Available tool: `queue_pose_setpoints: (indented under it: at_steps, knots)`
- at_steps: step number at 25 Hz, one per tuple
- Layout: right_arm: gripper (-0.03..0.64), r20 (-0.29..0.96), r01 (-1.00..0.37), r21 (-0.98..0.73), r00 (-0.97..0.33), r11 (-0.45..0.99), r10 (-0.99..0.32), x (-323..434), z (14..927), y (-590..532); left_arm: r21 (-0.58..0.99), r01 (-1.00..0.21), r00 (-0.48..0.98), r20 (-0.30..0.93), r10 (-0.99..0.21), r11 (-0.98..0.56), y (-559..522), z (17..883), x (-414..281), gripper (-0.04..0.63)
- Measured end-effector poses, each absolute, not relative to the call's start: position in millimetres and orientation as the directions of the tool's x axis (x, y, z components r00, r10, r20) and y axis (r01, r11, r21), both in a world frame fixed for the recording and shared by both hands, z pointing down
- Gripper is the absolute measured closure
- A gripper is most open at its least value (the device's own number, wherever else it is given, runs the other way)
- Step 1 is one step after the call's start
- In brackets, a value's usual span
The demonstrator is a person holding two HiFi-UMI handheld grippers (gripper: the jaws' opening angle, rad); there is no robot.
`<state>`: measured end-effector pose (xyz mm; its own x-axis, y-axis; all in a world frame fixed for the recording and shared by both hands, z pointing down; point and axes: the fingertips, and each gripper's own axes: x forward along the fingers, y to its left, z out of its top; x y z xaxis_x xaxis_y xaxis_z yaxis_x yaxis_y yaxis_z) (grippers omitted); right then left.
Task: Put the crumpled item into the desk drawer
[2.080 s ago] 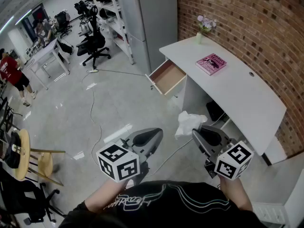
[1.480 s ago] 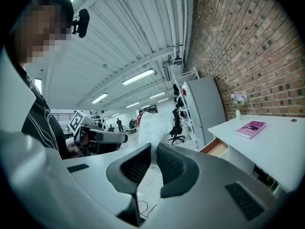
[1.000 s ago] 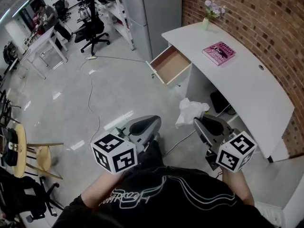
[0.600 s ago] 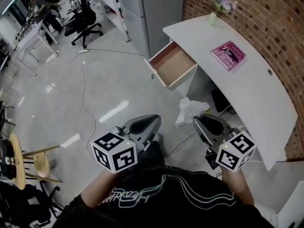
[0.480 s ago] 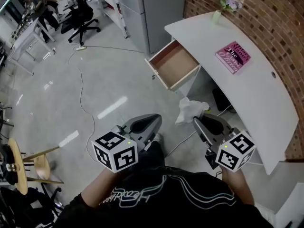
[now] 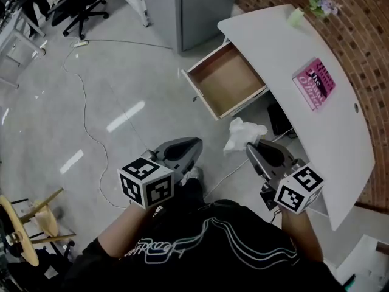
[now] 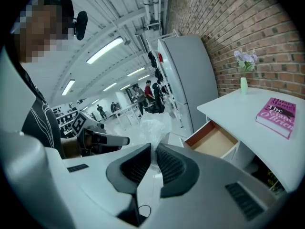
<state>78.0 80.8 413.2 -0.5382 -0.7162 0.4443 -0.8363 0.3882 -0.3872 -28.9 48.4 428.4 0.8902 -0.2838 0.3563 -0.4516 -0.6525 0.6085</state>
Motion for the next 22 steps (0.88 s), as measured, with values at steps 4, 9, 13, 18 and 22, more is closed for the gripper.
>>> queue_pose_setpoints:
  at_steps: [4,9,13,18,22]
  knots:
    - [0.554,0.488,-0.854,-0.372,-0.513,0.363,-0.706,80,426,52,0.642,-0.456,0.888,0.373,-0.269,-0.616,25,457,-31,0.572]
    - [0.554,0.515,-0.866,-0.360,-0.495,0.348,-0.700,90,441,21,0.647,-0.469,0.882,0.374,-0.286,-0.602,1,468,-28,0.572]
    - [0.554,0.532,-0.876,-0.332,-0.481,0.351,-0.697,97,449,-6,0.637,-0.478,0.878,0.371,-0.303,-0.605,-17,464,-27,0.572]
    - [0.554,0.539,-0.885,-0.308,-0.464,0.348,-0.703,109,457,-46,0.630,-0.502,0.865,0.379,-0.330,-0.592,-46,462,-21,0.572]
    - [0.554,0.561,-0.881,-0.292,-0.472,0.371,-0.680,116,473,-81,0.632,-0.536,0.844,0.406,-0.351,-0.560,-75,471,-16,0.572]
